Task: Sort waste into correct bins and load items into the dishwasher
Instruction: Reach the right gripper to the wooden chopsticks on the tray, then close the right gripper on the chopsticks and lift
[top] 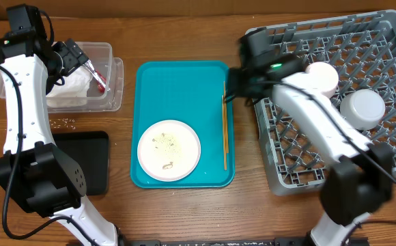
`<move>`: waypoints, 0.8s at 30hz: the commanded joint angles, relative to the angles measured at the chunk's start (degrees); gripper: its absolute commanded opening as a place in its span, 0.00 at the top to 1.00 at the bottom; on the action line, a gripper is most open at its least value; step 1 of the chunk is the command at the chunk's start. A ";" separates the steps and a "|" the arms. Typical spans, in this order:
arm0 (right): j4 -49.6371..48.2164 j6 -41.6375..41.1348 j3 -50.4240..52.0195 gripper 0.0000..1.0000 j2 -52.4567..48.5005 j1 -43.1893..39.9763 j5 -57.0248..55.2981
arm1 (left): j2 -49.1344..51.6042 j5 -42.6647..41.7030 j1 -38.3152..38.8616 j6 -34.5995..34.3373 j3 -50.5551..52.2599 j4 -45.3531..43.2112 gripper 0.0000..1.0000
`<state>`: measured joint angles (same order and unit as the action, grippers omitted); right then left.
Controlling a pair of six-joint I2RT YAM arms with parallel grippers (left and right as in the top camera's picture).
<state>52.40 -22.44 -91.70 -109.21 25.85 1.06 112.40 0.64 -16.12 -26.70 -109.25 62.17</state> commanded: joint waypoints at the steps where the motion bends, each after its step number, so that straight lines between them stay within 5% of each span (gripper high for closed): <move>1: 0.20 -0.04 0.02 0.55 -4.39 2.91 -7.56 | -2.08 -0.09 0.07 -0.55 -1.27 0.00 0.00; 24: -4.37 -1.57 1.77 0.60 -11.63 7.15 -7.52 | -2.08 -0.09 0.07 -0.55 -1.27 0.00 0.00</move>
<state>48.66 -23.20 -90.74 -120.25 32.77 -5.54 112.31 0.64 -16.12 -26.70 -109.25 62.17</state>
